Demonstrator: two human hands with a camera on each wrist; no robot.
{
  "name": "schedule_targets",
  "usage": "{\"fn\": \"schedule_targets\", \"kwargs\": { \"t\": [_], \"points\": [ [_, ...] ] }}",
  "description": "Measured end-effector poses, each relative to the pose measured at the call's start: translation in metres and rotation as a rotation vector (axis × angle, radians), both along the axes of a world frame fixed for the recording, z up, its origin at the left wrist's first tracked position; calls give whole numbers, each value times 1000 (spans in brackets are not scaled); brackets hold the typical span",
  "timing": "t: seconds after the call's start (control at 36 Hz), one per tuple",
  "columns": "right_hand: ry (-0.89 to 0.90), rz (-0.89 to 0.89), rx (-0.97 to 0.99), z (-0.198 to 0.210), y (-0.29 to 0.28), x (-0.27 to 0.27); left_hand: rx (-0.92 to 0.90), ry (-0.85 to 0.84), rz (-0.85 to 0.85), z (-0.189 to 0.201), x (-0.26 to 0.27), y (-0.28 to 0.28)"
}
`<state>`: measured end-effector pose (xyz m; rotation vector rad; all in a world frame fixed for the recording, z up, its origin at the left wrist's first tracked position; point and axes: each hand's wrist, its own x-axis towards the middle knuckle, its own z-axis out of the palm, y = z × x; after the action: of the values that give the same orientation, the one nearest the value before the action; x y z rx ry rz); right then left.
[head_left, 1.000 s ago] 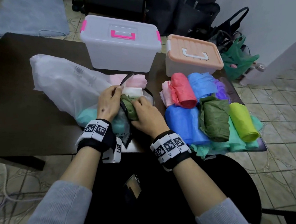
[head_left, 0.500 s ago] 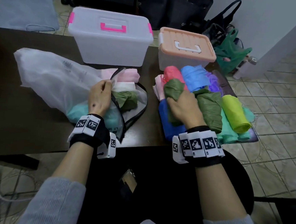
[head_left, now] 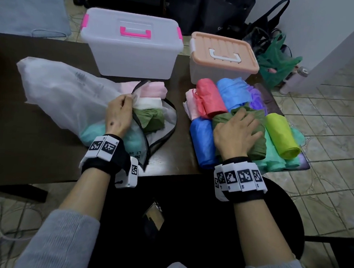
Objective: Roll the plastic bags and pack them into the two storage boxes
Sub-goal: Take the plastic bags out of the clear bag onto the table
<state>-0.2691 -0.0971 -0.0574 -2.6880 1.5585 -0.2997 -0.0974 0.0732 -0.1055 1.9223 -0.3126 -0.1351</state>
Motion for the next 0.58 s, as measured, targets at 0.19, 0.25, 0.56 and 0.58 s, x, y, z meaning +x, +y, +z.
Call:
{"fn": "schedule_targets", "kwargs": {
  "t": [0.19,0.25,0.56,0.58],
  "points": [
    [93,110,213,-16,-5,4,31,-35,-4,4,9,2],
    [113,103,220,-18,-4,4,33,-31,-7,2,10,4],
    [-265,568,306,1,20,77,33,-27,15,2,5,8],
    [-276,556,389,1,24,86,29,-23,16,3,4,8]
  ]
}}
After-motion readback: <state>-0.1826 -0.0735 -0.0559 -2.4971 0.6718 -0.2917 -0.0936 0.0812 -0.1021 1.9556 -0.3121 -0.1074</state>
